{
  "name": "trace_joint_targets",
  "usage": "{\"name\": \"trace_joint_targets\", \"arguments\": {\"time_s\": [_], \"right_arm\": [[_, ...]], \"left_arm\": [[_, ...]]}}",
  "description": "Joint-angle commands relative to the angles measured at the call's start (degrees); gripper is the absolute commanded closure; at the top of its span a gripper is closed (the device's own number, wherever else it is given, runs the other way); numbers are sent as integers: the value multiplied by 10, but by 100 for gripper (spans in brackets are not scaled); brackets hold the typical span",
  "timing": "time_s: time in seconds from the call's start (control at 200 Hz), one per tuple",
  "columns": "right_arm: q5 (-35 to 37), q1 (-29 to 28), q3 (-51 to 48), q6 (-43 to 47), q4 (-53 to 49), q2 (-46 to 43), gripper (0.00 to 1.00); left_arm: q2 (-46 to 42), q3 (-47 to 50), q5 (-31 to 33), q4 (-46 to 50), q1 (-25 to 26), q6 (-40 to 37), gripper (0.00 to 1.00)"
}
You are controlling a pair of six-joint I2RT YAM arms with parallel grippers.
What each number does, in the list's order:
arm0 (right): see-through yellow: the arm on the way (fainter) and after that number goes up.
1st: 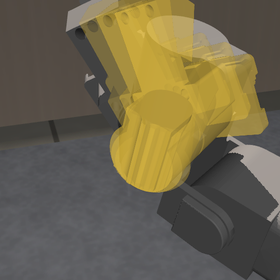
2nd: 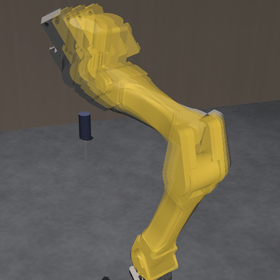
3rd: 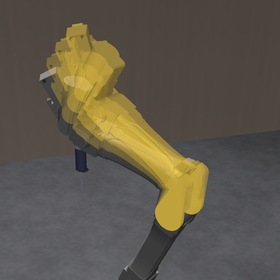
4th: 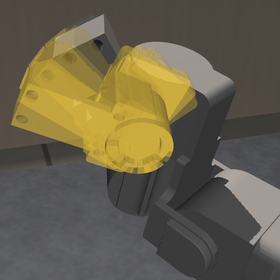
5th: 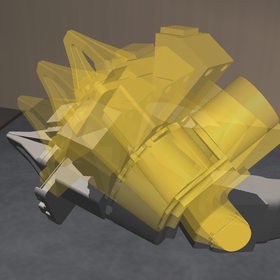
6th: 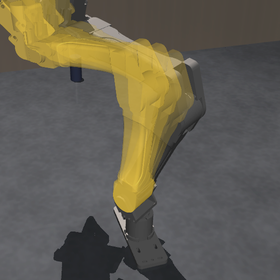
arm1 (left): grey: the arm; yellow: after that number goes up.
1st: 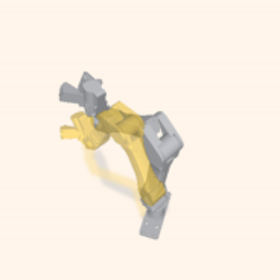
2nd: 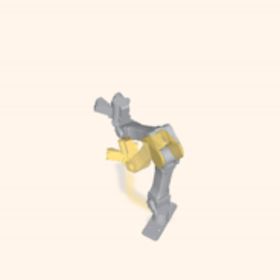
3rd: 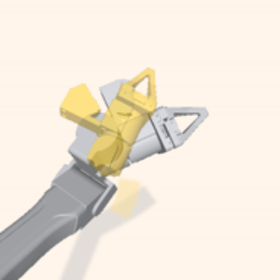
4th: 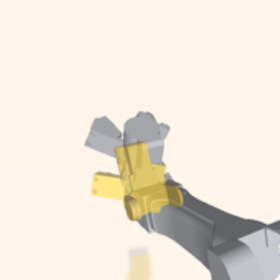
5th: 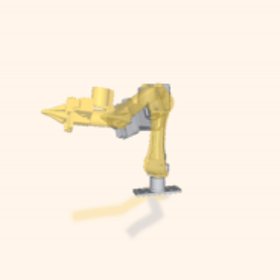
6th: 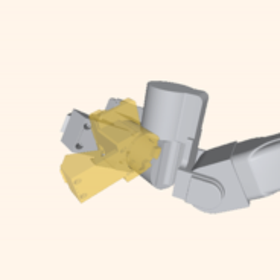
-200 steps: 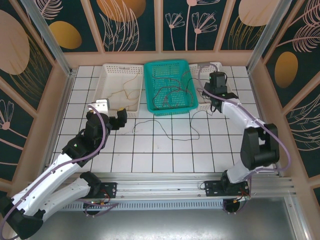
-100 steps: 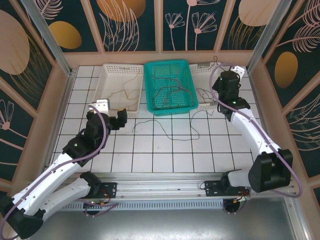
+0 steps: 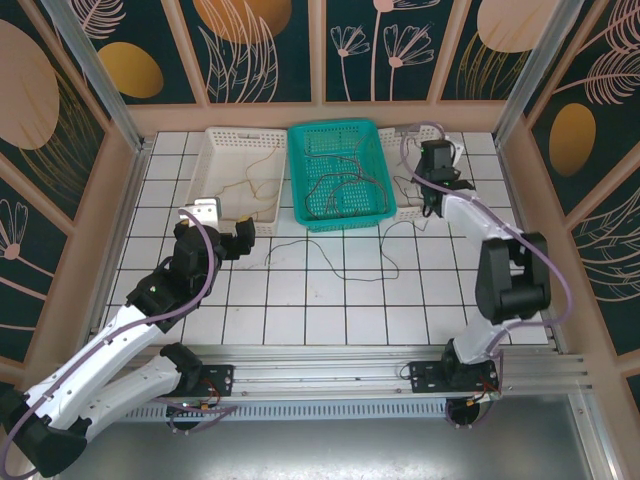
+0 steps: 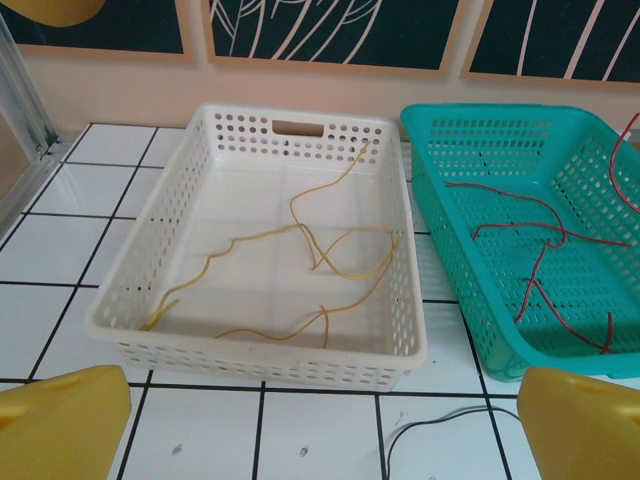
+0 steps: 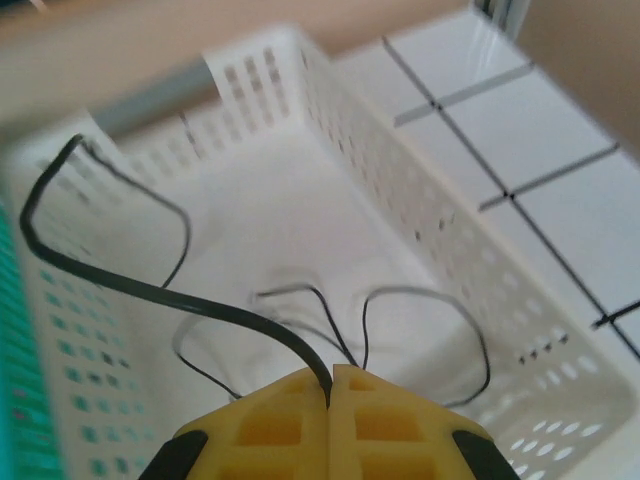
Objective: Untangle the cables
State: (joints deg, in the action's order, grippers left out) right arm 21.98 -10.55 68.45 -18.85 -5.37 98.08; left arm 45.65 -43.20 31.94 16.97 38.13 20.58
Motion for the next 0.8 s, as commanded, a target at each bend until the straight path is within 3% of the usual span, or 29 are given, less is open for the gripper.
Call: {"name": "trace_joint_targets", "arguments": {"time_s": [0.0, 0.14, 0.225, 0.285, 0.345, 0.616, 0.791], "right_arm": [[-16, 9, 34, -16, -27, 33, 100], [-35, 8, 63, -22, -64, 50, 100], [-52, 7, 72, -24, -85, 25, 63], [-64, 5, 59, -22, -78, -10, 46], [-62, 3, 55, -25, -85, -40, 36], [-54, -12, 41, -12, -116, -118, 32], [-111, -70, -11, -5, -135, -171, 32]], "left_arm": [[-2, -15, -1, 3, -3, -10, 1], [-1, -15, -5, 3, -3, -11, 2], [0, -16, -6, 3, -2, -11, 2], [0, -17, -8, 3, -3, -11, 2], [0, -17, -8, 3, -2, -12, 1], [2, -19, -14, 5, -3, -12, 1], [2, -19, -12, 7, -3, -12, 2]]}}
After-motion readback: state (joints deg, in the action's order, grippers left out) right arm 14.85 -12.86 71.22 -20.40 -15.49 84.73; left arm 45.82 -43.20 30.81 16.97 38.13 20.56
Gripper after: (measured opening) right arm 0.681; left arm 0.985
